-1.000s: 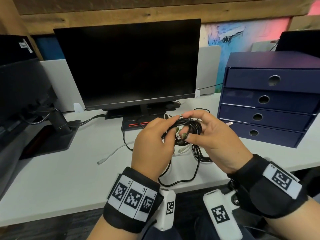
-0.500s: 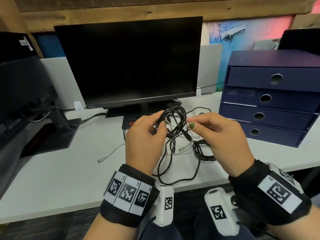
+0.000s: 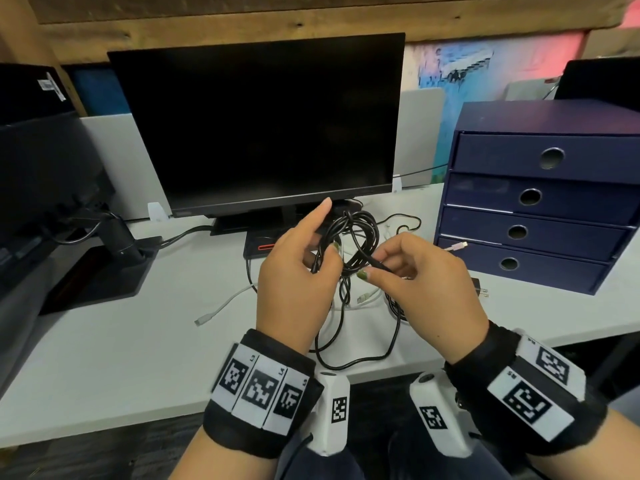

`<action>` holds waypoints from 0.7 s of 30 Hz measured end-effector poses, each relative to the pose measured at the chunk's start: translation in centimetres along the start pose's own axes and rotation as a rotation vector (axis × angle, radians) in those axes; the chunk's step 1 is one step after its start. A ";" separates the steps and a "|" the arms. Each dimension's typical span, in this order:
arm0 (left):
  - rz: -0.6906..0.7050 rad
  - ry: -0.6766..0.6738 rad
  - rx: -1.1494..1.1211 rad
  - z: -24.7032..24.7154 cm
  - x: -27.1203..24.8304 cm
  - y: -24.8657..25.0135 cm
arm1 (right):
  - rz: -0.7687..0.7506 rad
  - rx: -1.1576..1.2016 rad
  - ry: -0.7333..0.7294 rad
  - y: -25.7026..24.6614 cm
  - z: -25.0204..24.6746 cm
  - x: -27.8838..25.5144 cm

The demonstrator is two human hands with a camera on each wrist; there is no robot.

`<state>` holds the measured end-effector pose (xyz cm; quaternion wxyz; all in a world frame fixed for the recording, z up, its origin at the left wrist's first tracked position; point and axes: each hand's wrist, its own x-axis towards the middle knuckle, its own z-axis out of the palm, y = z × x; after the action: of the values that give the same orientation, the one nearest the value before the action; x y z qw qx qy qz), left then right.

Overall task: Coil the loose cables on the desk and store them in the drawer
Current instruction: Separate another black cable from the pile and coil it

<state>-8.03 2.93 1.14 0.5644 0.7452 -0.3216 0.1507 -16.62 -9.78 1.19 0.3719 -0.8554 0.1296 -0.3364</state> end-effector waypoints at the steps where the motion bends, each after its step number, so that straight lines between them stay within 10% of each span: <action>1: 0.007 -0.009 0.010 0.0 0.0 0.0 | -0.005 -0.029 -0.030 -0.1 -0.1 0.0; 21: -0.174 -0.014 -0.090 -0.8 1.2 -1.6 | 0.033 0.106 -0.127 0.8 -1.2 0.6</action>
<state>-5.95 3.58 0.88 0.6058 0.7453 -0.2662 0.0813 -16.98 -11.28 1.53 0.4297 -0.8519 0.1018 -0.2817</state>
